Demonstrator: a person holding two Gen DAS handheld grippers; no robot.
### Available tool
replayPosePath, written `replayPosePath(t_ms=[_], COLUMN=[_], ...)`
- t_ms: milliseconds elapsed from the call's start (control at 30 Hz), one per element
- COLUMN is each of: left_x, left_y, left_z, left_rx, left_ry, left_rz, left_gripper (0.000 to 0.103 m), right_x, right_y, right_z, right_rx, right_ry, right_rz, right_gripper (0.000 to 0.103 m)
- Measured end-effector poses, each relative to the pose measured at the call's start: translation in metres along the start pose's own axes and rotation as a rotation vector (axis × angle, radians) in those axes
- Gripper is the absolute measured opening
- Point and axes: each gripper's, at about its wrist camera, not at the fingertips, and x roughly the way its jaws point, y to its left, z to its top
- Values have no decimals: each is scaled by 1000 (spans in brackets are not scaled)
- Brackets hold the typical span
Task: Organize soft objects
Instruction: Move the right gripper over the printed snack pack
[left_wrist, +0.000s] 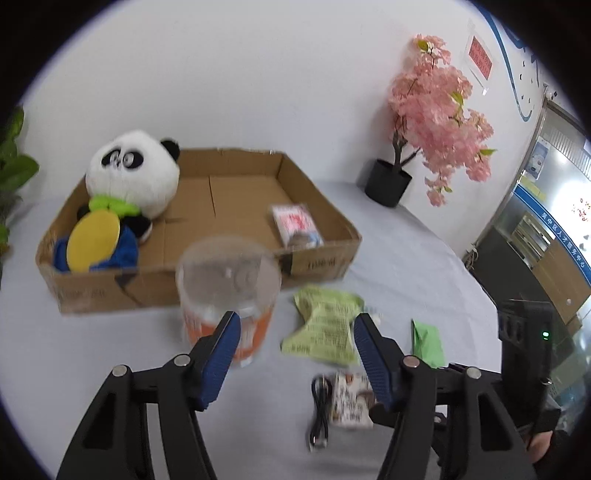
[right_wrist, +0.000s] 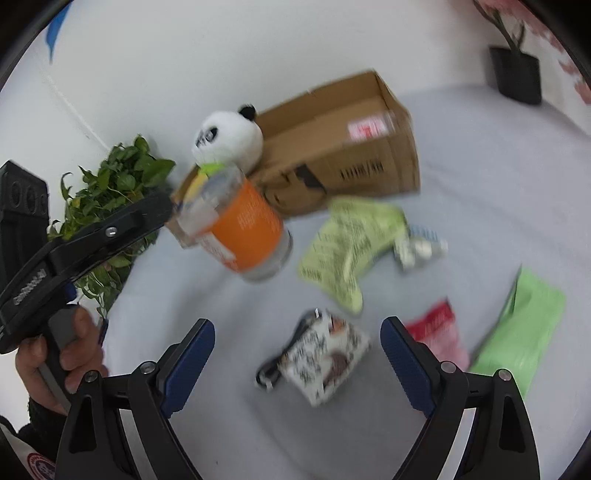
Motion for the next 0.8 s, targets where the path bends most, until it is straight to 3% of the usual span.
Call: replayPosePath(t_ms=[167,433,600,633,700,800], left_x=[0,22,25,25,24,25], left_y=[8,32,36,36,34,35], left_z=[-26,-54,-60,-61,-61,-61], left_rx=[-25,-124,-146,-144,-133,-139], left_ry=[51,161,171,166,152,150], left_rz=[-26,-64,-68,-65,-55,-51], left_gripper=[64,64,64,65,71,72], right_x=[-3,-6,11,15,19,22], right_y=[-5,11,17,17,21,26], right_z=[-64,-74,-70,-70,-71,-74], right_rx=[44,3,22,27,19,-11], right_ry=[42,2,-11,-6,-24,-28], right_rz=[-62,-156,-233,-258,-311,-368], right_gripper=[92,90,78,72,66,57])
